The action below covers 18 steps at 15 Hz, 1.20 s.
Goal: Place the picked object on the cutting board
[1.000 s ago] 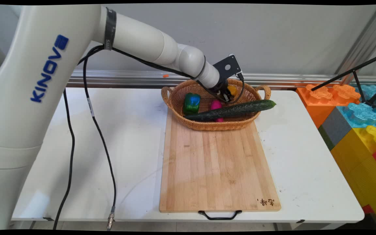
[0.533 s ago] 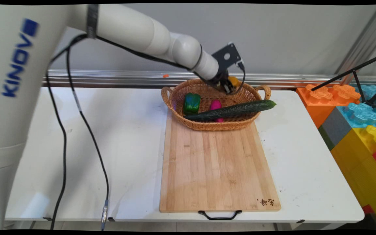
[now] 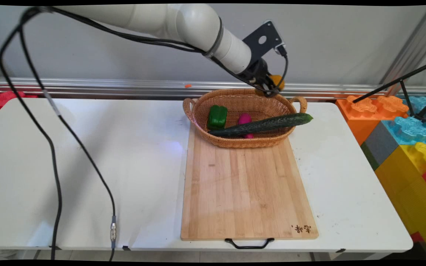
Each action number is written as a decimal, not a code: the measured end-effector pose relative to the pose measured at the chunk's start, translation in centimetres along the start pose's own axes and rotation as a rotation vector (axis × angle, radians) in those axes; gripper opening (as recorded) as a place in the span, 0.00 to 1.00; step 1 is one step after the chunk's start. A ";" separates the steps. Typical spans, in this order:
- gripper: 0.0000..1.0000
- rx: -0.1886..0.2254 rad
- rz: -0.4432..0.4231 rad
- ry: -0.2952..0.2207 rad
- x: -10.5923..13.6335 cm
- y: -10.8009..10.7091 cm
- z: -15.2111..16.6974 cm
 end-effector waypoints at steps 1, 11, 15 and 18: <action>0.00 -0.033 0.001 0.004 0.4 0.9 -0.5; 0.00 -0.271 0.067 -0.022 -0.7 10.2 -1.2; 0.00 -0.281 0.097 -0.058 -2.6 12.4 0.7; 0.00 -0.277 0.113 -0.090 -4.2 13.6 2.1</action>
